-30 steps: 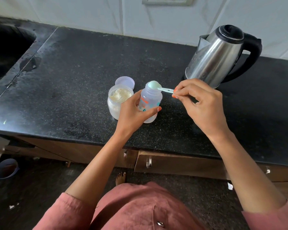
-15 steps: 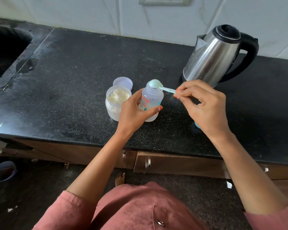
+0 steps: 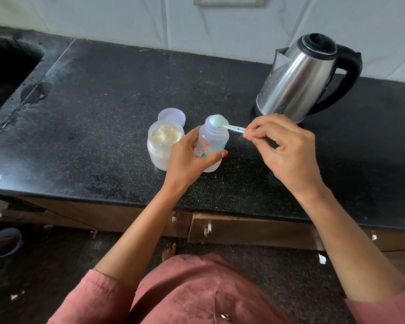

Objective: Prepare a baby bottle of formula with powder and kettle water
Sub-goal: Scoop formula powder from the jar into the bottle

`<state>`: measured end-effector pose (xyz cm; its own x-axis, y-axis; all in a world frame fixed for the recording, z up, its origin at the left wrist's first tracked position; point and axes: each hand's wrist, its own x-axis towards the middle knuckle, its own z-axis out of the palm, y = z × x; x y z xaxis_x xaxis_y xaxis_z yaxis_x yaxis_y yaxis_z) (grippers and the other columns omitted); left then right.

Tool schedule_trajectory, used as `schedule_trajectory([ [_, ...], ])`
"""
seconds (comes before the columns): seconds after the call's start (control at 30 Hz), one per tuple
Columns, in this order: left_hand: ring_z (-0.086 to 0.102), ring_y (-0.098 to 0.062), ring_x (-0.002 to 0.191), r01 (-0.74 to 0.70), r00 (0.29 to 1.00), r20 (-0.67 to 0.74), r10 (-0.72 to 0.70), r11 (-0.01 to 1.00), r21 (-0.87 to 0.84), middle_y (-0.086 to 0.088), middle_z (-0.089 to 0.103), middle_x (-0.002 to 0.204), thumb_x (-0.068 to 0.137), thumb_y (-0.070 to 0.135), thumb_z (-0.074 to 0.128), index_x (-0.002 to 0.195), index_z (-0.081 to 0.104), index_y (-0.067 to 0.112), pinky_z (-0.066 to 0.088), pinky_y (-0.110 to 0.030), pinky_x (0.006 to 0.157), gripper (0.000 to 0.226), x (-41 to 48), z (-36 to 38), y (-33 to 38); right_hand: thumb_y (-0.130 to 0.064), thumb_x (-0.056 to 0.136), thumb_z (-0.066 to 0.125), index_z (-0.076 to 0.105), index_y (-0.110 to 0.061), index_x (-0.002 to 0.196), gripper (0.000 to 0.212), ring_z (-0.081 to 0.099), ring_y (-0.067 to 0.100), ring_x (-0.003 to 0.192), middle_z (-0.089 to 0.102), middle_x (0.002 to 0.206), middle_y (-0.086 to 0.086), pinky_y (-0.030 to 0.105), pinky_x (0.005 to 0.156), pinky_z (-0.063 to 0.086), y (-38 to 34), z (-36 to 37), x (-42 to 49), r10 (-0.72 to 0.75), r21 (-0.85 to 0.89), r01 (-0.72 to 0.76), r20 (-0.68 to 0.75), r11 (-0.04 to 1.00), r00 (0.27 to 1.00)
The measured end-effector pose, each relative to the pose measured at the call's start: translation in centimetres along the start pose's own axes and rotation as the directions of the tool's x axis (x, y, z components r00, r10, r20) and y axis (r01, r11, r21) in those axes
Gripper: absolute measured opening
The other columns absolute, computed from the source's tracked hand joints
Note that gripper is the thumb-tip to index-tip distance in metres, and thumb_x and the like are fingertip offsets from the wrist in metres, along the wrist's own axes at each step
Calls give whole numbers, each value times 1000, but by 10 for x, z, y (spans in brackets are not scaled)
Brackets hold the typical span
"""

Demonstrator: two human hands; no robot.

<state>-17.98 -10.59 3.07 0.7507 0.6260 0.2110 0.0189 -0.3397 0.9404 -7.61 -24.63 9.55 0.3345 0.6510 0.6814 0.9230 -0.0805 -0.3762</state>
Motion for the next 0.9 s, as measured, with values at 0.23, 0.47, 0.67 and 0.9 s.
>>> schedule_trajectory([
  [0.23,57,10,83,16,1000,4,-16,1000,-7,22,62,89,69,21,81,105,56,29,46,-9,74,45,-1,3,-1,1,78,67,69,-1,76,4,61,13,74,67,80,7,19,70,52,-2,-1,3,144,93,-145,14,985,989],
  [0.47,56,10,89,50,998,24,-50,999,-9,24,59,95,68,23,81,115,56,22,44,-7,76,53,4,8,-9,-5,78,69,67,-18,77,13,66,6,62,68,69,-6,17,67,53,-3,-6,12,707,420,-704,182,572,683],
  [0.67,56,-2,95,72,996,47,-73,997,9,26,54,96,69,22,81,118,53,20,46,-14,82,57,9,17,-16,-5,80,67,66,-12,77,8,65,4,60,69,71,-2,12,61,50,8,-5,11,854,549,-815,318,188,411],
  [0.9,51,-4,101,149,983,104,-149,989,0,15,54,106,71,22,79,121,49,18,40,-9,81,58,18,34,-36,-2,82,64,65,-8,76,8,65,4,61,67,80,3,11,60,51,21,4,2,890,618,-784,392,-67,232],
])
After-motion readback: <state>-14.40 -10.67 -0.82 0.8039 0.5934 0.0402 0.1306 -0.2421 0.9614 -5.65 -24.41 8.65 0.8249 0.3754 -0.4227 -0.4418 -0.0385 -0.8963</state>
